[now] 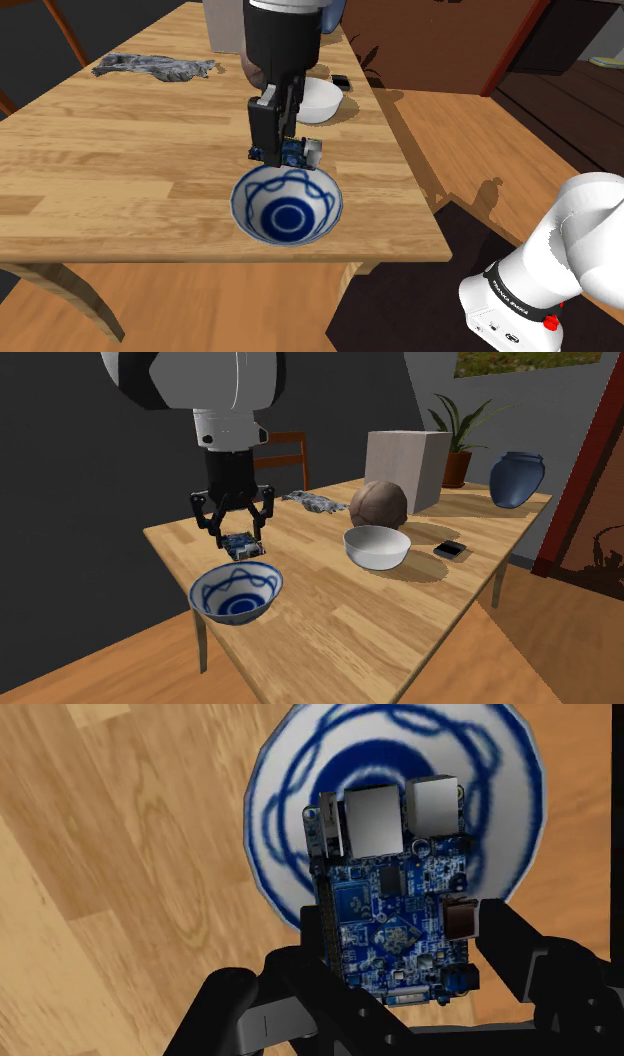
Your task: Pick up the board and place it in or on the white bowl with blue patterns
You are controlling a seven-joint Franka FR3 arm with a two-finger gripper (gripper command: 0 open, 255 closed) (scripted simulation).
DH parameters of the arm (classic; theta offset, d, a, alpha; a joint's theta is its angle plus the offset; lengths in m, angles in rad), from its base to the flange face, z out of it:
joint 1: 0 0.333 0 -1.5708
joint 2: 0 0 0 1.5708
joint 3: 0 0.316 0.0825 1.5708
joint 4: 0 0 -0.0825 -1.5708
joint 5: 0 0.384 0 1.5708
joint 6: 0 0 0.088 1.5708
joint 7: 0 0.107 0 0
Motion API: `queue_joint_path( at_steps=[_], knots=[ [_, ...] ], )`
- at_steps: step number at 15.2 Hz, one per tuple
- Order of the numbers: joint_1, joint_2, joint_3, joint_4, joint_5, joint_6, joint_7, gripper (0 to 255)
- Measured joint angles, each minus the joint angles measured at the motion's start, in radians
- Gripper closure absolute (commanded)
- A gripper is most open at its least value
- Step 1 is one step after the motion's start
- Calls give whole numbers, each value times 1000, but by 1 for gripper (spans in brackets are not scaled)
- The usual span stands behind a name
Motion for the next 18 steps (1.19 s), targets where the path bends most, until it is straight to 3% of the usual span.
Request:
queue_joint_path(
  at_steps=[18],
  knots=[
    [16,-37,17,-224,19,191,18,255]
  ],
)
